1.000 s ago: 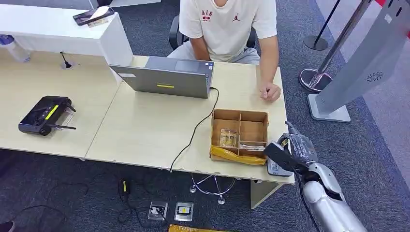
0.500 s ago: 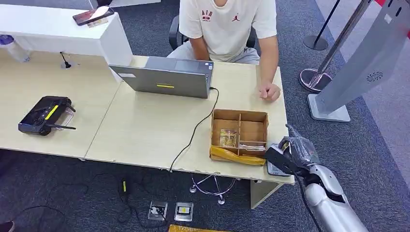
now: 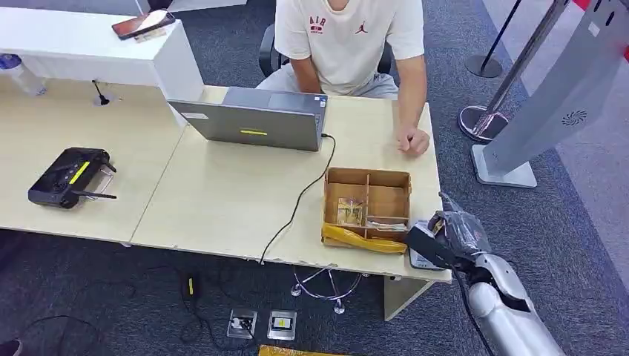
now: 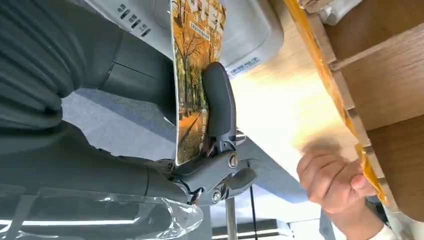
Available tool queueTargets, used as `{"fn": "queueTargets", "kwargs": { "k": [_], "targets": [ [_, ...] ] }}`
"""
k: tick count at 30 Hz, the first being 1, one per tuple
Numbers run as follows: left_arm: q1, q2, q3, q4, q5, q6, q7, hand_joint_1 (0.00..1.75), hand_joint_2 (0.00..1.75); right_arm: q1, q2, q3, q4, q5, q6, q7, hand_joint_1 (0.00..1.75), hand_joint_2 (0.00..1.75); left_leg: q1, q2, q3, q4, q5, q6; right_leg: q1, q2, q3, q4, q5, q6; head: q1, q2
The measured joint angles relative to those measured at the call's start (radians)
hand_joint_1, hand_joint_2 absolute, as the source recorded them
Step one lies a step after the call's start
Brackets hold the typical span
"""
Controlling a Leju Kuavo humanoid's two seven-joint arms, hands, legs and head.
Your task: Pass the card to the sensor for recognition and then transmit it.
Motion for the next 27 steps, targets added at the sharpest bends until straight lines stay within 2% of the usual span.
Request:
{"fn": "queueTargets", "kwargs": {
  "k": [10,16,19,22,27],
  "targets": [
    [0.0,0.0,0.0,0.0,-0.001,-0.002,0.0,0.0,0.0,0.004,-0.001,-0.015,-0.026,0.008,-0.031,0.021,1.75,1.75,0.0,0.001,0.0,0.0,0.0,0.0,0.0,0.001,0.0,0.0,0.0,0.0,0.0,0.0],
    [0.0,0.0,0.0,0.0,0.002,-0.002,0.0,0.0,0.0,-0.045,-0.001,-0.047,-0.042,0.008,-0.046,0.021,1.75,1.75,0.0,0.001,0.0,0.0,0.0,0.0,0.0,0.001,0.0,0.0,0.0,0.0,0.0,0.0],
    [0.001,0.0,0.0,0.0,0.005,0.003,-0.004,0.0,0.0,-0.057,-0.001,-0.066,-0.051,0.008,-0.086,0.017,1.75,1.75,0.0,0.001,-0.001,0.0,0.0,0.0,0.0,0.0,0.0,0.0,0.0,0.0,0.0,0.0],
    [0.001,0.001,0.0,0.0,0.003,0.019,-0.01,0.0,0.0,-0.123,-0.004,-0.098,-0.058,0.0,-0.102,0.009,1.75,1.75,-0.001,0.003,-0.001,0.0,0.0,0.0,-0.001,0.002,-0.002,0.0,0.001,0.0,0.0,0.0],
    [0.003,0.007,0.0,0.0,-0.008,0.043,-0.015,0.0,0.0,-0.246,-0.032,-0.147,-0.072,0.002,-0.088,-0.005,1.75,1.75,-0.001,0.002,-0.001,0.0,0.0,0.0,-0.001,0.002,-0.001,0.0,0.001,0.0,0.0,0.0]
  ]
}}
